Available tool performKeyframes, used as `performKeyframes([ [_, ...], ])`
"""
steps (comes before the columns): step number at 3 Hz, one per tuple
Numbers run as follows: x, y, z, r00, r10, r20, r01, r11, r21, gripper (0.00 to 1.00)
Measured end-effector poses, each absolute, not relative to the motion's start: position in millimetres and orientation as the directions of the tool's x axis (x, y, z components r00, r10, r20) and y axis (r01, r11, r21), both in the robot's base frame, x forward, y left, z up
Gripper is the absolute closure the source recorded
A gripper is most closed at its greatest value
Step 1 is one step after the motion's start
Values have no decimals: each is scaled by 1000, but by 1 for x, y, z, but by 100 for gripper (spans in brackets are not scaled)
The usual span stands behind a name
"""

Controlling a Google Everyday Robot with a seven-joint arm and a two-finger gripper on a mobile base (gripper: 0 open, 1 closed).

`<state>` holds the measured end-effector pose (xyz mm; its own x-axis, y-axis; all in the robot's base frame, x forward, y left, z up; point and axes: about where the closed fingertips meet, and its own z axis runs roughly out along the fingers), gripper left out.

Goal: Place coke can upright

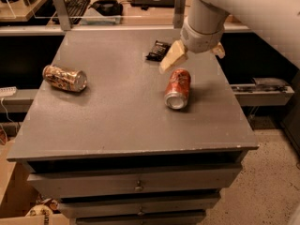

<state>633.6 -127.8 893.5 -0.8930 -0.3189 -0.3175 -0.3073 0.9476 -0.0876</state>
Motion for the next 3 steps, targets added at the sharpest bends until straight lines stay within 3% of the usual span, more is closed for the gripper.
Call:
performKeyframes([
  [3,647,-139,886,-931,104,-349,134,989,-62,0],
])
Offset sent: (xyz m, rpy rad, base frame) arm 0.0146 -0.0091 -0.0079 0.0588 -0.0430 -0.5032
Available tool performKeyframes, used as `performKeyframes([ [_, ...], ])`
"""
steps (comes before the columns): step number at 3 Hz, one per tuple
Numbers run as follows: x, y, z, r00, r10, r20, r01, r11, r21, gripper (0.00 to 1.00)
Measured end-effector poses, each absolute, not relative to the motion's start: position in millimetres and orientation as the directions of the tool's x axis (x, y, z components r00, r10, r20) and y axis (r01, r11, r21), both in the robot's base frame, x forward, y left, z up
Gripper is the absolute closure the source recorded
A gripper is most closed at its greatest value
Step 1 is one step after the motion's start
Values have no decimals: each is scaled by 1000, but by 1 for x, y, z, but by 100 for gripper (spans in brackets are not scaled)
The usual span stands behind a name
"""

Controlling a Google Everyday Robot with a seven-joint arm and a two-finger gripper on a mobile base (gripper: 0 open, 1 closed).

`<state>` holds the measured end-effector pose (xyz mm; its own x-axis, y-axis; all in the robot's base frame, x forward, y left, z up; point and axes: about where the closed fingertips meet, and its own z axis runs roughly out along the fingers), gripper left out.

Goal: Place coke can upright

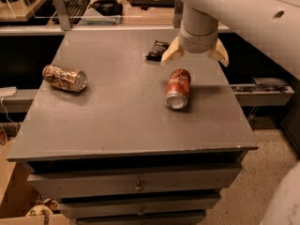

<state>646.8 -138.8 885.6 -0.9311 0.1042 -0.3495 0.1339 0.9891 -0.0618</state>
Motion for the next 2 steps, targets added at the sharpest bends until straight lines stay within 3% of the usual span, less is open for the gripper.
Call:
performKeyframes([
  [1,639,-145,871,-925,218,-311,249,967,-62,0],
  [2,628,-133,862,-933,227,-279,248,968,-39,0],
])
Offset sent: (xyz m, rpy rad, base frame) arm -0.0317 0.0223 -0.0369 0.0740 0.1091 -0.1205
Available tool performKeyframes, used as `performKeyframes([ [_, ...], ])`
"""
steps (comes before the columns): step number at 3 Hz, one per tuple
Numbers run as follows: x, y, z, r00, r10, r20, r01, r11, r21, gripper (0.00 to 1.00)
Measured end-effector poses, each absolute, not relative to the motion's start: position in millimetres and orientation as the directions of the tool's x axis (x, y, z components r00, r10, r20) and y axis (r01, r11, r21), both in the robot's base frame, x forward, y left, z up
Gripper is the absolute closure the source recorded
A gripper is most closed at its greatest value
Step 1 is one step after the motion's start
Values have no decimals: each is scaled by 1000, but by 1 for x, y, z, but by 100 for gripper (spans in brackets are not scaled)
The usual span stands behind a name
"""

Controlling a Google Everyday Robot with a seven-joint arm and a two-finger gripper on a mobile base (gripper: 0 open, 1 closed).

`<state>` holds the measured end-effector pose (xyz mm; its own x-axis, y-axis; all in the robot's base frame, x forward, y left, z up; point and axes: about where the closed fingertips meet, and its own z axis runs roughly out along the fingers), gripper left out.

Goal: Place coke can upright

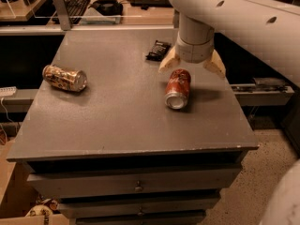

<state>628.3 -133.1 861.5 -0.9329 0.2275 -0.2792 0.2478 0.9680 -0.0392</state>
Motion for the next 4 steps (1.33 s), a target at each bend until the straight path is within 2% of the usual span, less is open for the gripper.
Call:
performKeyframes([
  [1,623,-112,848,-951,193,-242,199,980,-3,0],
  [2,619,-109,839,-956,180,-233,184,983,6,18],
  [4,620,-114,841,-953,174,-250,173,985,24,64],
])
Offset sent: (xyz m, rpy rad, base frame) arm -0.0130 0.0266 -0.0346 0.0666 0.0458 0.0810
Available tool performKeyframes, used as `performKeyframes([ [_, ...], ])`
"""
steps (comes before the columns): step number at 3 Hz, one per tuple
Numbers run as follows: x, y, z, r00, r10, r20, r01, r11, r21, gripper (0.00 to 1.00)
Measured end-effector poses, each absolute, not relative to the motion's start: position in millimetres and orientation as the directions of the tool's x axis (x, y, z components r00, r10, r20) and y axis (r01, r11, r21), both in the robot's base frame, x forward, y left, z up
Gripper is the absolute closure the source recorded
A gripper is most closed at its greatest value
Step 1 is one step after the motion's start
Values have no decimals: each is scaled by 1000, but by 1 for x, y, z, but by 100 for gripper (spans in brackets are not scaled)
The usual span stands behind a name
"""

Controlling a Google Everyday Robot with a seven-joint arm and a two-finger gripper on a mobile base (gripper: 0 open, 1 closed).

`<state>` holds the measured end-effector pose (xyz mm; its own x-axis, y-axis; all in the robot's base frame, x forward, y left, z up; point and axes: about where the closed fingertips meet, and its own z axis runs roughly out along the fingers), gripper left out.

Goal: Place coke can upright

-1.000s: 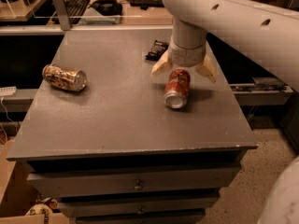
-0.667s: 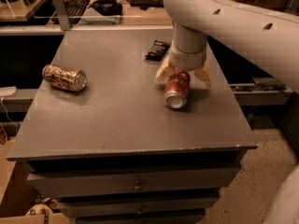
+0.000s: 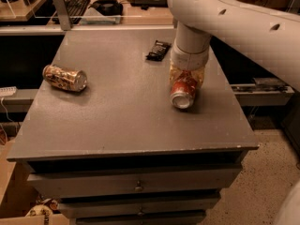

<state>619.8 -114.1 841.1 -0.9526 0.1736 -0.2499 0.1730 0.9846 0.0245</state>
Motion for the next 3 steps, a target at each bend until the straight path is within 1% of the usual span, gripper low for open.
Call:
performKeyframes([
  [1,629,-115,855,-955,122,-271,119,993,28,87],
  [2,645,-117,878,-951,27,-307,22,1000,19,100],
  [3,659,-122,908,-923,-76,-376,-97,995,37,100],
])
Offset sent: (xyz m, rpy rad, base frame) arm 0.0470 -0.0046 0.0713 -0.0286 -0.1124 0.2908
